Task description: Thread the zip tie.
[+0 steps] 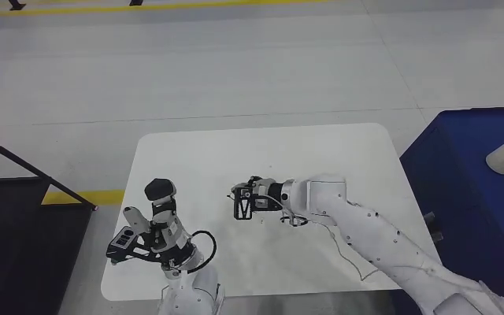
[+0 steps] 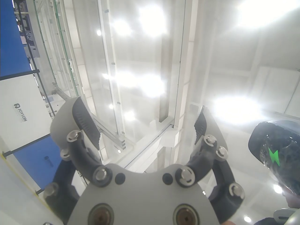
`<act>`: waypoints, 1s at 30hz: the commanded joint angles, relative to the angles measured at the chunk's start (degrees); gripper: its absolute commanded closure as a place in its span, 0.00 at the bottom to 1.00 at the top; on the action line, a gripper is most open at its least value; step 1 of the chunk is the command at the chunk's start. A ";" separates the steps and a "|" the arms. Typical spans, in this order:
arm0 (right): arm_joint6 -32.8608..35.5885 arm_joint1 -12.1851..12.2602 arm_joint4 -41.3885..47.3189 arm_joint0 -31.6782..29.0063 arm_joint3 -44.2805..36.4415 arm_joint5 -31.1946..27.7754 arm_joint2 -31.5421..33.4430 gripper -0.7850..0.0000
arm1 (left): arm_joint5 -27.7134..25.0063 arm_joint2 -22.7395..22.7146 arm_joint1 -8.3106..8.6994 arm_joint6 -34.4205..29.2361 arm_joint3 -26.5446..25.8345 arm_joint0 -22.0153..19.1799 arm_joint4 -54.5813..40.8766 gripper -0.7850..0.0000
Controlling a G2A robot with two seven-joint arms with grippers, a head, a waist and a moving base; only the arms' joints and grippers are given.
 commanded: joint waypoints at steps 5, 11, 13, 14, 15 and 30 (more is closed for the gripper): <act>-0.03 -1.28 -1.17 0.78 2.43 1.12 -1.83 0.00 | 0.00 0.00 0.00 0.00 0.00 0.00 0.00 0.00; 0.37 -0.32 2.30 -1.46 1.55 -3.36 1.72 0.00 | 0.00 0.00 0.00 0.00 0.00 0.00 0.00 0.00; -1.27 0.56 3.78 -2.89 -0.48 -4.43 4.99 0.00 | 0.00 0.00 0.00 0.00 0.00 0.00 0.00 0.00; -3.09 1.11 4.06 -3.84 -2.32 -4.62 7.12 0.00 | 0.00 0.00 0.00 0.00 0.00 0.00 0.00 0.00; -5.73 1.71 4.85 -5.32 -4.05 -4.81 9.57 0.00 | 0.00 0.00 0.00 0.00 0.00 0.00 0.00 0.00; -33.55 8.13 -2.78 -35.66 -21.92 -4.98 42.37 0.00 | 0.00 0.00 0.00 0.00 0.00 0.00 0.00 0.00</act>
